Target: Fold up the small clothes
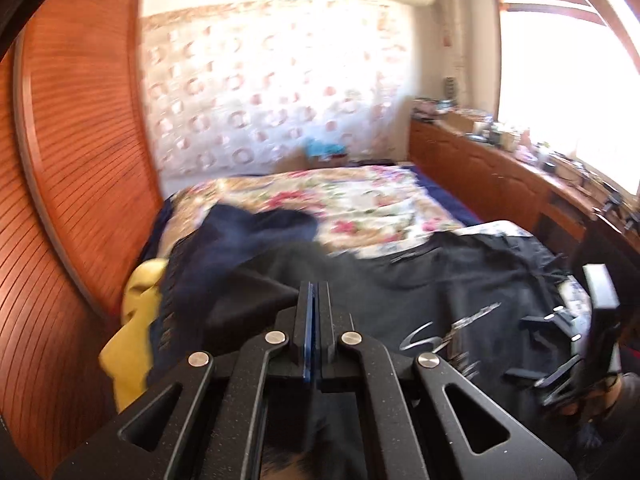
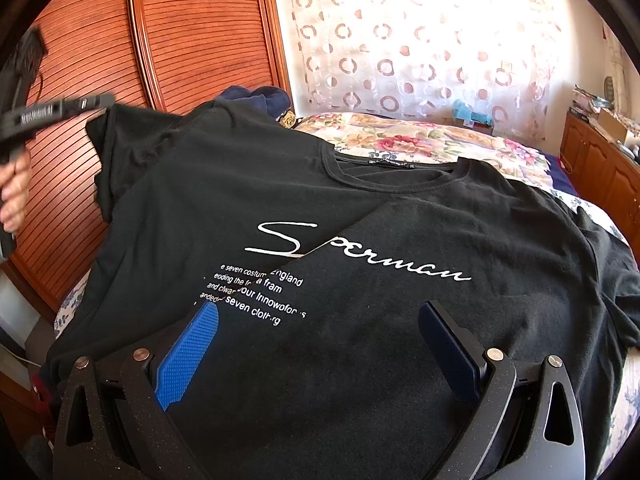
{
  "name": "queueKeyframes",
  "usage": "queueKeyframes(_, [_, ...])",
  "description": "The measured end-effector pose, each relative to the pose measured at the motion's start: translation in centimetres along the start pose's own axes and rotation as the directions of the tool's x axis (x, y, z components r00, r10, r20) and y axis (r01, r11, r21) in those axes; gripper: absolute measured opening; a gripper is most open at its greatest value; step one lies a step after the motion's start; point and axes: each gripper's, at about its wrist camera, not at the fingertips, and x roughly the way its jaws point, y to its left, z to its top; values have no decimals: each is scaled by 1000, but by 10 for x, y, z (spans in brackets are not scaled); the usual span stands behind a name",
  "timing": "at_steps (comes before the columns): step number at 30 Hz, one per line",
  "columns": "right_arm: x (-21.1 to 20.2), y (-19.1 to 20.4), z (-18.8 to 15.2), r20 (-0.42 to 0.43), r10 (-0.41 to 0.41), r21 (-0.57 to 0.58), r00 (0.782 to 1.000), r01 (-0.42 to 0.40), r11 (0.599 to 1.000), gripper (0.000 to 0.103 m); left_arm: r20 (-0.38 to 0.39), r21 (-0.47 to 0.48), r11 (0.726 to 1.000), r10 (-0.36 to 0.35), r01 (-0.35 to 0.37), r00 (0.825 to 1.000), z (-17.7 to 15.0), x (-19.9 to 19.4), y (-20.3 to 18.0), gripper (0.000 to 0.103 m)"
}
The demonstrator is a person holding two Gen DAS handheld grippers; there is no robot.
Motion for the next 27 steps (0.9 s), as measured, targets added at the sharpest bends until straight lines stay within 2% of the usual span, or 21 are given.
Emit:
queueKeyframes(4, [-6, -6, -2, 18, 0, 17, 1000, 0, 1000, 100, -10, 54, 993, -104, 105, 994, 19, 11, -48, 2])
queueKeyframes(8, [-14, -17, -6, 28, -16, 34, 999, 15, 999, 100, 2, 81, 988, -135, 134, 991, 20, 10, -74, 3])
queueKeyframes(10, [-17, -23, -7, 32, -19, 48, 999, 17, 999, 100, 12, 98, 989, -115, 114, 993, 16, 5, -80, 23])
queueKeyframes(11, [-18, -24, -7, 33, -21, 52, 999, 19, 998, 100, 17, 103, 989, -112, 110, 994, 13, 4, -79, 27])
queueKeyframes(13, [-20, -27, -6, 37, -20, 63, 999, 17, 998, 100, 16, 116, 989, -95, 92, 995, 4, 2, -76, 43])
queueKeyframes(15, [-21, -28, -5, 41, -16, 68, 999, 13, 998, 100, -1, 113, 991, -67, 67, 998, -5, 1, -68, 52])
queueKeyframes(16, [-23, -28, -3, 44, -12, 65, 999, 9, 998, 100, -6, 103, 993, -64, 64, 998, -10, 0, -63, 61])
queueKeyframes(19, [-23, -23, 4, 52, -1, 41, 999, -2, 999, 98, -10, 50, 996, -68, 69, 998, -28, -7, -43, 79])
queueKeyframes(27, [-12, 9, 33, 61, 68, -63, 996, -65, 996, 92, -34, -49, 999, 11, -13, 999, -62, -15, 1, 80])
